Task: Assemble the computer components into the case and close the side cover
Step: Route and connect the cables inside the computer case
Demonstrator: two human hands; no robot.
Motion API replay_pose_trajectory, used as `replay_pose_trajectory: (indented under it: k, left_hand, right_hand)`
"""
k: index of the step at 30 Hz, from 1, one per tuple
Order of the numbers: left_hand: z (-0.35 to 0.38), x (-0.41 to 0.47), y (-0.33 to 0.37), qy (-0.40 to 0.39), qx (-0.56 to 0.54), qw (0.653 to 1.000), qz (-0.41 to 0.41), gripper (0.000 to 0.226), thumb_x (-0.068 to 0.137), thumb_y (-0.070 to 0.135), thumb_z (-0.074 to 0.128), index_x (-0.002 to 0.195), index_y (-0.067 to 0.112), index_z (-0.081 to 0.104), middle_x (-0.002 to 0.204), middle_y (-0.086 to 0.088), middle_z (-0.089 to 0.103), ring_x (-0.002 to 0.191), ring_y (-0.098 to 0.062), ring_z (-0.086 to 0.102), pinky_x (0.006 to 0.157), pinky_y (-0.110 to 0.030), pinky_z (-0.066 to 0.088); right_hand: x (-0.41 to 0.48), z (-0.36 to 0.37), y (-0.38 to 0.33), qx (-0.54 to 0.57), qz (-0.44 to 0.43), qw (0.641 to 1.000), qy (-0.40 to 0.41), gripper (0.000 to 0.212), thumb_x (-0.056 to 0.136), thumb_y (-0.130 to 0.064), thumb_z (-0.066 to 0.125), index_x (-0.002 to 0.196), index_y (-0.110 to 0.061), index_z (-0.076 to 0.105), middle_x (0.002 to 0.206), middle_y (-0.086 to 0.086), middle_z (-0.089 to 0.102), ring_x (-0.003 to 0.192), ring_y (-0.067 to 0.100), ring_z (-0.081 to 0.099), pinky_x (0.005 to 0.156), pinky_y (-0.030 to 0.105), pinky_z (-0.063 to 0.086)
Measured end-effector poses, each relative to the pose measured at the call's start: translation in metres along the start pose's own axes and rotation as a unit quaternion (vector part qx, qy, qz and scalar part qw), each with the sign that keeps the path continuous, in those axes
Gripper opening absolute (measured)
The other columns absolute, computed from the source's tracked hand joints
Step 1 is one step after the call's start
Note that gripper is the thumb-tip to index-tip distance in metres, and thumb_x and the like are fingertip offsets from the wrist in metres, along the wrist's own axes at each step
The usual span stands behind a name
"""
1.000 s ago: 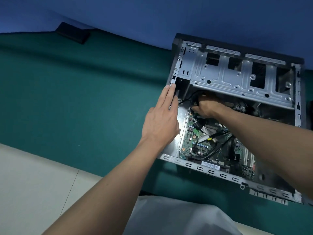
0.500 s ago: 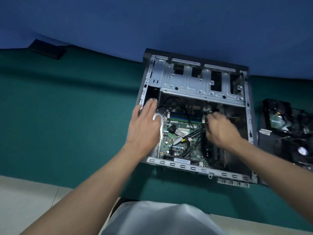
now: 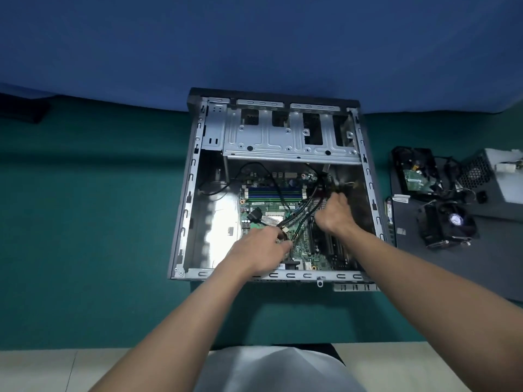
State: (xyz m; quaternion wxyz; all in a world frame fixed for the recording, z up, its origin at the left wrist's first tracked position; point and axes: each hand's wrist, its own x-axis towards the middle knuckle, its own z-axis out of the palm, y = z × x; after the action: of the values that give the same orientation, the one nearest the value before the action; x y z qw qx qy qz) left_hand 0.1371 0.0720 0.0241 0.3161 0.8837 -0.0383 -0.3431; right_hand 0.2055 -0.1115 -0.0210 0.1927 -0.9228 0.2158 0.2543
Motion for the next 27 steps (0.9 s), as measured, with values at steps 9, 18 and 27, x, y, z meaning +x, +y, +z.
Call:
replay_pose_trajectory:
  k: [9, 18, 27]
  left_hand:
    - [0.002, 0.003, -0.004, 0.029, -0.029, 0.999, 0.010, 0.032, 0.098, 0.043, 0.047, 0.116, 0.022, 0.061, 0.094, 0.006, 0.065, 0.076, -0.009, 0.054, 0.079, -0.031, 0.045]
    - [-0.001, 0.003, -0.003, -0.002, -0.057, 0.998, 0.005, 0.029, 0.098, 0.043, 0.048, 0.111, 0.021, 0.061, 0.094, 0.002, 0.067, 0.077, -0.011, 0.062, 0.073, -0.032, 0.052]
    - [-0.004, -0.003, 0.000, -0.008, -0.078, 0.997, -0.018, 0.024, 0.098, 0.043, 0.047, 0.112, 0.027, 0.058, 0.102, -0.003, 0.065, 0.086, -0.025, 0.063, 0.083, -0.043, 0.054]
  right_hand:
    - [0.010, 0.011, -0.009, 0.063, 0.033, 0.996, 0.061, 0.064, 0.086, -0.016, 0.054, 0.144, -0.005, 0.030, 0.146, 0.016, 0.035, 0.138, 0.034, 0.026, 0.115, 0.047, 0.023]
    - [0.028, 0.012, -0.009, -0.010, 0.001, 1.000, 0.020, 0.055, 0.092, -0.017, 0.048, 0.142, -0.003, 0.030, 0.148, 0.014, 0.031, 0.138, 0.028, 0.024, 0.115, 0.046, 0.023]
    - [0.039, 0.007, -0.011, -0.094, 0.003, 0.991, 0.097, 0.030, 0.091, -0.026, 0.047, 0.110, -0.005, 0.055, 0.114, 0.014, 0.058, 0.107, 0.031, 0.048, 0.095, 0.046, 0.044]
